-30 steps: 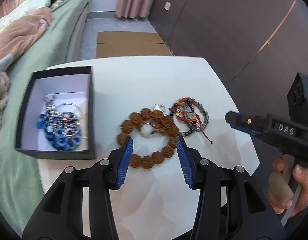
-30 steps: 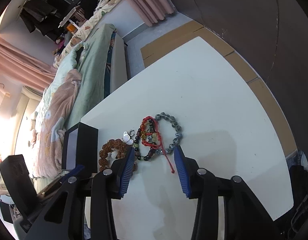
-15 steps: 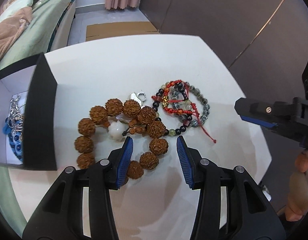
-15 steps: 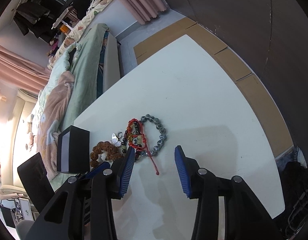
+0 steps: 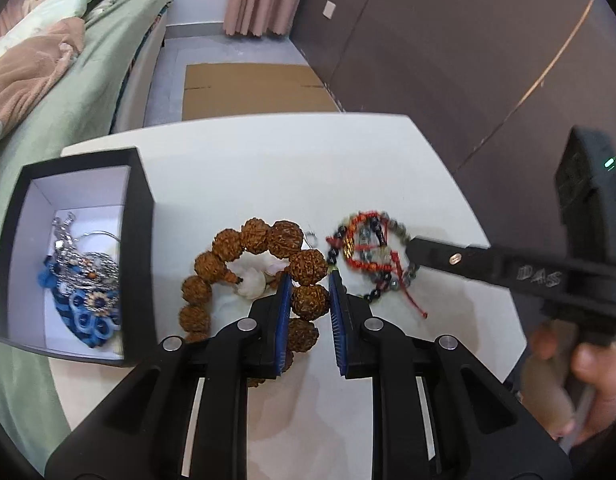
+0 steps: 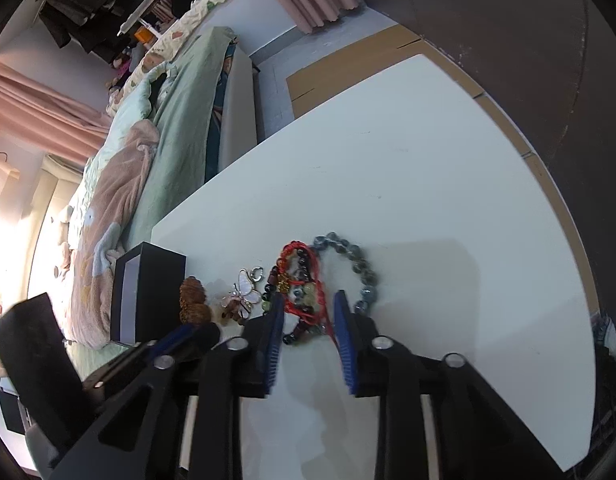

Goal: Organize jewelry
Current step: 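Grasp wooden-bead bracelet with left gripper while right gripper grasps red string bracelet, then drop both bracelets into the black box with left and right grippers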

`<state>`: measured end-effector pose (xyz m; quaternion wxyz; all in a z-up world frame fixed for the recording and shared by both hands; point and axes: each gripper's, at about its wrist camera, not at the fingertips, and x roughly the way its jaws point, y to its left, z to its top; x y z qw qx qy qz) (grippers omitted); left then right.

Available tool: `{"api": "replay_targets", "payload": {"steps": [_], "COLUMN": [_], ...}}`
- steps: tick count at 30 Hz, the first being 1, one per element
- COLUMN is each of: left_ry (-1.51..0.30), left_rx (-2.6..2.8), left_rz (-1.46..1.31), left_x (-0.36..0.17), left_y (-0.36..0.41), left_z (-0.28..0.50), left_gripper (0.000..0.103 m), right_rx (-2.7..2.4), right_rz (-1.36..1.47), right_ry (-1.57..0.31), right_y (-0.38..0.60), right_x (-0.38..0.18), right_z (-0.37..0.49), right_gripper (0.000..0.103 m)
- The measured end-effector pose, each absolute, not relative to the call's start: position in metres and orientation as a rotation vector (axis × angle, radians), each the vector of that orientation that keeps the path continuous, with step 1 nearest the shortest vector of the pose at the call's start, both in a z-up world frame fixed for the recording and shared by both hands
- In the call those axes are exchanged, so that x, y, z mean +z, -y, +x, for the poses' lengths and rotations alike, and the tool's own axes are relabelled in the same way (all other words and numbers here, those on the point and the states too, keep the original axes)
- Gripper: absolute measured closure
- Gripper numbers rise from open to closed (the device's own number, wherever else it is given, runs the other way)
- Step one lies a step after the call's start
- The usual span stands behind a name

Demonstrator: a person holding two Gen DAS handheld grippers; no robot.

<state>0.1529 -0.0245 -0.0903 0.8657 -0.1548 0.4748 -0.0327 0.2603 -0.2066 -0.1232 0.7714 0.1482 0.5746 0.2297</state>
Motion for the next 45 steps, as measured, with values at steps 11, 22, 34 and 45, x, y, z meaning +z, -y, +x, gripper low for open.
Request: {"api": "replay_targets", "payload": {"steps": [11, 22, 34, 45], "left_ry": [-0.904, -0.846, -0.77, -0.715], "left_rx": [-0.059, -0.054, -0.051, -0.008], "left_rz": [-0.412, -0.446, -0.492, -0.543], "left_x": [-0.062, -0.044, -0.022, -0.013], "left_y": [-0.006, -0.028, -0.054, -0.092], "left_z": [0.141, 0.13, 0.115, 0.103], "left_gripper": [0.084, 0.084, 0.084, 0.084], "right_rx": [0.456, 0.491, 0.662, 0.741], "right_rz": [0.296, 0.358, 0.452, 0.462], "right_ry": [-1.284, -1.259, -1.104, -1.051], "right_y": [0.19, 0.196, 0.193, 0.167], "right_x": [-0.146, -0.133, -0.08, -0.064], "right_z": [0.271, 0.262, 0.242, 0.234], "right_gripper": [0.087, 0.097, 0.098, 0.098]}}
